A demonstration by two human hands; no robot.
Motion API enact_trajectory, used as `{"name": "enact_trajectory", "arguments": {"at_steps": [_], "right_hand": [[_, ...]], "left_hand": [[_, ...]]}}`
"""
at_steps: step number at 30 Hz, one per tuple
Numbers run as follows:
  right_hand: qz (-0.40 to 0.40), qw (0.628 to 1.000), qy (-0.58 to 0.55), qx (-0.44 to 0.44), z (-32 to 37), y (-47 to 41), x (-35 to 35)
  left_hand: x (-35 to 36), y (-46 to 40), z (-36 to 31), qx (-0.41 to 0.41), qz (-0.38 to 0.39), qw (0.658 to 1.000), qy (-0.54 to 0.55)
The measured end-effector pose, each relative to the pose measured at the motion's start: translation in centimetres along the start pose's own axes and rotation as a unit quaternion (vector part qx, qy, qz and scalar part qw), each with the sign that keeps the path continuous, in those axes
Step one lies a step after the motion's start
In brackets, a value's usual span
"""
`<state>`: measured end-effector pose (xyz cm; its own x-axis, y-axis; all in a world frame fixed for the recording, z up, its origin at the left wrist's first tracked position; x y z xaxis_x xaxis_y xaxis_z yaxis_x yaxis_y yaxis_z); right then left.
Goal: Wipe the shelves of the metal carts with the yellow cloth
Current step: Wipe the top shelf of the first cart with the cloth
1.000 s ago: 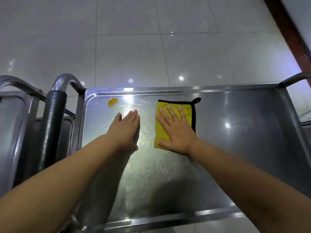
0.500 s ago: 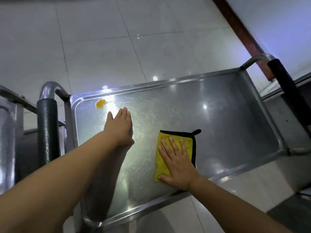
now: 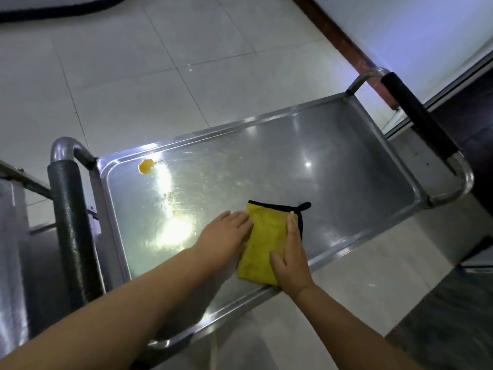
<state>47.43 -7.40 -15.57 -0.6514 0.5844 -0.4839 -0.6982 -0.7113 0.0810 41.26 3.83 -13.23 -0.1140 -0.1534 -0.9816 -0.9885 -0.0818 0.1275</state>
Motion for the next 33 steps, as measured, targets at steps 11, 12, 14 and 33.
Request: {"name": "enact_trajectory", "arguments": {"at_steps": [11,12,14,33], "right_hand": [[0.042,0.988,0.141,0.035,-0.6,0.5,0.7],[0.045,0.979,0.197,0.023,-0.3,0.3,0.7],[0.07,0.948,0.31,-0.017,0.1,-0.4,1.3],[0.074,0.924,0.374,0.04,0.2,1.3,5.2]], "left_hand": [[1.4,1.7,-2.2,0.073,0.053,0.992,-0.092],[0.7,2.4,-1.6,0.082,0.035,0.99,-0.11],[-0.7,4.0,1.5,0.053,0.015,0.987,-0.154],[-9.3,16.2,22.1,-0.397,-0.022,0.909,-0.128]]}}
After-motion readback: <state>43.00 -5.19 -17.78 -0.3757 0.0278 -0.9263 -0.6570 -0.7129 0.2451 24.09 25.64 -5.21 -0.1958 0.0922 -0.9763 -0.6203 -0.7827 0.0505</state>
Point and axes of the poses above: each hand's wrist, its own y-axis away from the middle knuckle, its own x-axis out of the palm, z = x × y, the point moved 10 cm from there along -y, towards the middle knuckle, and after that the axes turned 13 degrees about -y, right-handed, at the moved point
